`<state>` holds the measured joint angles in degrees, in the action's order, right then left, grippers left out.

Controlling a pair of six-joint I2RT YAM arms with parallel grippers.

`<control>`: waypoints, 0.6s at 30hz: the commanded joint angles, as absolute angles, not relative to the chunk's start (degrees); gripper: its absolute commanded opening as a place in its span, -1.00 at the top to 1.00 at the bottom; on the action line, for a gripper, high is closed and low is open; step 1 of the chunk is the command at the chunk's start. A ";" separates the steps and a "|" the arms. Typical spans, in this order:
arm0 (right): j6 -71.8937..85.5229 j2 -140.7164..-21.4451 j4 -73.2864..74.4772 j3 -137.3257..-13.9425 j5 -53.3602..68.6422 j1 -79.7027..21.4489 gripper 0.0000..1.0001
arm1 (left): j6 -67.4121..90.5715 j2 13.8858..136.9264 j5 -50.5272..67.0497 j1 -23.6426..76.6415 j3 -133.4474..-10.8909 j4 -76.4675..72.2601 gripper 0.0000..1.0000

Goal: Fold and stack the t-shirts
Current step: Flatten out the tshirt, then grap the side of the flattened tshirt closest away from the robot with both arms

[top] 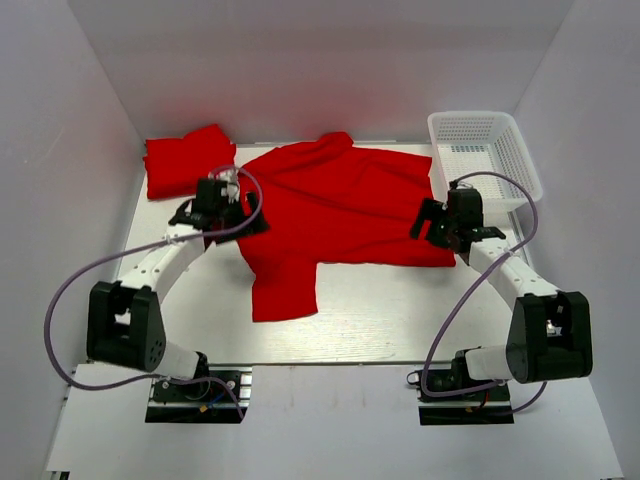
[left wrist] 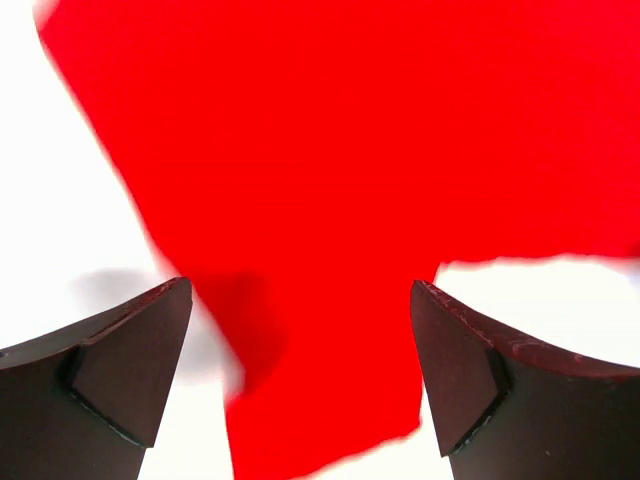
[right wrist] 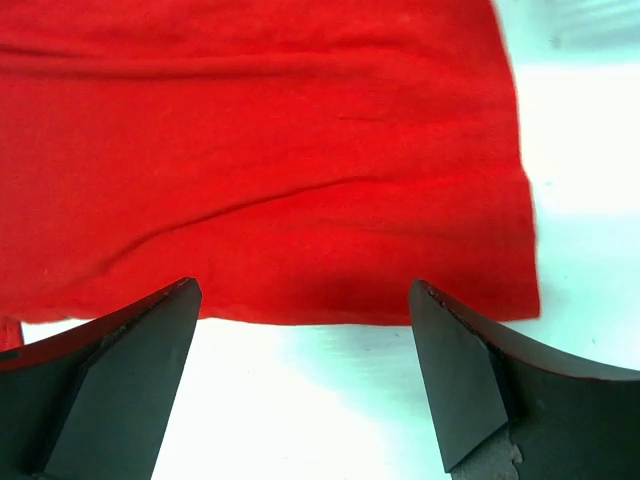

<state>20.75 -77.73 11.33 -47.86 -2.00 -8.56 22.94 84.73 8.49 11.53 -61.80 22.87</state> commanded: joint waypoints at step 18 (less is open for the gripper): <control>26.98 -72.34 6.42 -43.68 -10.28 -7.65 -0.81 | 34.37 69.60 9.87 23.02 -33.92 41.84 -1.00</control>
<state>26.24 -74.17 8.47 -44.03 -8.08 -7.97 33.56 68.20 12.67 21.65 -32.42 41.30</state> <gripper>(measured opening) 0.904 0.997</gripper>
